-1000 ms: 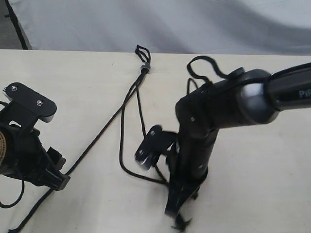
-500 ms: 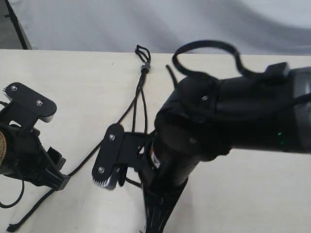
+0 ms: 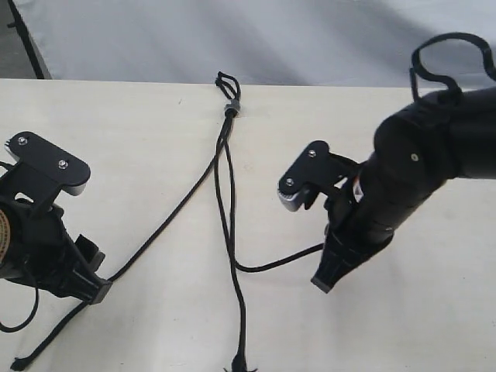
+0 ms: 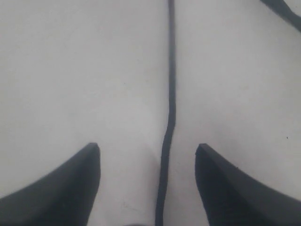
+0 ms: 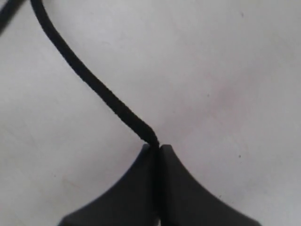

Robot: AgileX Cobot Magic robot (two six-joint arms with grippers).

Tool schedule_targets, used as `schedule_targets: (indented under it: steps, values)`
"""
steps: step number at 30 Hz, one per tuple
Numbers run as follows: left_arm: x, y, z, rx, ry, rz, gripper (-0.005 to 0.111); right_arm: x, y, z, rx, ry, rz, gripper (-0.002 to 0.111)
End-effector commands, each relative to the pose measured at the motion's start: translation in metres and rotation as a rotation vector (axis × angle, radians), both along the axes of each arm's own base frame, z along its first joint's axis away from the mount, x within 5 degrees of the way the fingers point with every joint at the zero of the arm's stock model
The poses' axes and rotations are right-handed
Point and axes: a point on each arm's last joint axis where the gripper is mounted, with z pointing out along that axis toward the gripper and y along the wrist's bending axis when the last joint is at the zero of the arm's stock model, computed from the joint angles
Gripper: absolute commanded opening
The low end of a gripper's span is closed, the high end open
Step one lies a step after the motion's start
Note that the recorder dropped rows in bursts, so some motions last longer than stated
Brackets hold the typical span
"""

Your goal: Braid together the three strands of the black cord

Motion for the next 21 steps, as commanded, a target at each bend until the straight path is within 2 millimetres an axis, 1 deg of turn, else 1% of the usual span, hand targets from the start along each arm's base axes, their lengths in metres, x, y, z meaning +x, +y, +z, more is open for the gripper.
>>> schedule_targets:
  steps: [1,4,7,9,15,16,18,21]
  values:
    - [-0.002,0.001,0.000,-0.007,0.008,0.014,0.057,-0.013,-0.021,-0.027,0.032,0.051,-0.102,0.000]
    - [-0.002,0.001,0.000,-0.007,0.008,0.014,0.057,-0.027,-0.030,-0.042,0.021,0.076,-0.110,0.000]
    - [-0.002,0.001,0.000,-0.007,0.008,0.014,0.057,-0.038,-0.034,-0.051,0.025,0.097,-0.130,0.000]
    - [-0.002,0.001,0.000,-0.007,0.008,0.014,0.057,-0.041,-0.036,-0.054,0.025,0.109,-0.141,0.000]
    - [-0.002,0.001,0.000,-0.007,0.008,0.014,0.057,-0.043,-0.034,-0.054,0.059,0.135,-0.189,0.000]
    - [-0.002,0.001,0.000,-0.007,0.008,0.014,0.057,-0.045,-0.032,-0.054,0.074,0.159,-0.190,0.000]
    - [-0.002,0.001,0.000,-0.007,0.008,0.014,0.057,-0.053,-0.022,-0.053,0.099,0.197,-0.107,0.000]
    - [-0.002,0.001,0.000,-0.010,0.006,0.013,0.057,-0.064,0.005,-0.047,0.172,0.222,0.028,0.000]
